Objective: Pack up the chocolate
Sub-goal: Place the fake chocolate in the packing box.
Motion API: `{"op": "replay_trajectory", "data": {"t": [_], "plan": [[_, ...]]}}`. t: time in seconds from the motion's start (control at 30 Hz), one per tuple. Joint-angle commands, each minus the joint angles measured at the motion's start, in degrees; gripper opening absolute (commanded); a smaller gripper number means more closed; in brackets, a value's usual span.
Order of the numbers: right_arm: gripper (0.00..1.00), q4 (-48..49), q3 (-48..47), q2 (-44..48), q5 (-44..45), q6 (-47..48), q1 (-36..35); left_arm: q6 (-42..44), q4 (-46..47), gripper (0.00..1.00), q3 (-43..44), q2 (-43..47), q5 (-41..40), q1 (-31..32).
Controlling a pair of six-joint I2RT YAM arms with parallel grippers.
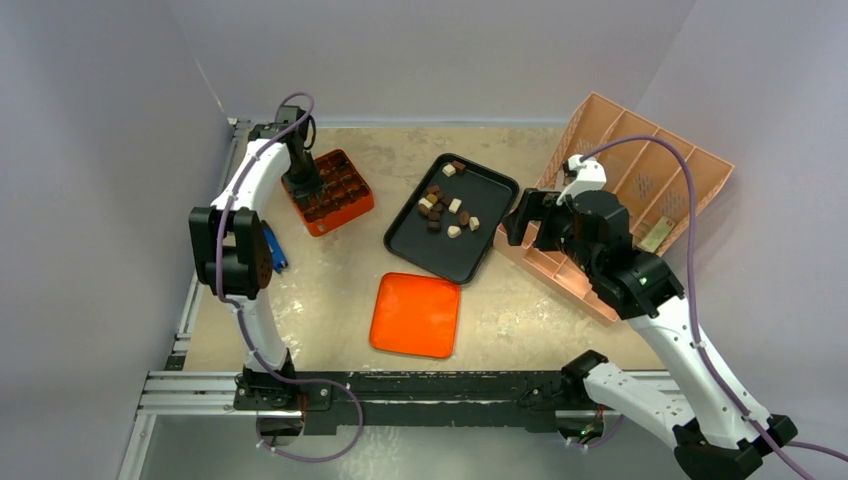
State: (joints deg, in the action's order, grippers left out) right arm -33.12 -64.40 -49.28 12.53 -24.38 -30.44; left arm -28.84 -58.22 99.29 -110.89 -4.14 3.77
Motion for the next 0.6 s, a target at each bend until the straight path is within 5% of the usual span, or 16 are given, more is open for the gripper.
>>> {"op": "replay_trajectory", "data": {"t": [0.0,0.57], "plan": [[0.98,1.81,-1.93,-0.58,1.09,0.51,-0.24,1.48,2.65,0.20,3.30,-1.43,-0.17,-1.19],[0.98,4.12,-0.06,-1.44,2.79,1.54,-0.24,2.51,2.15,0.31,6.28,-4.48,-0.29,-1.45]]}}
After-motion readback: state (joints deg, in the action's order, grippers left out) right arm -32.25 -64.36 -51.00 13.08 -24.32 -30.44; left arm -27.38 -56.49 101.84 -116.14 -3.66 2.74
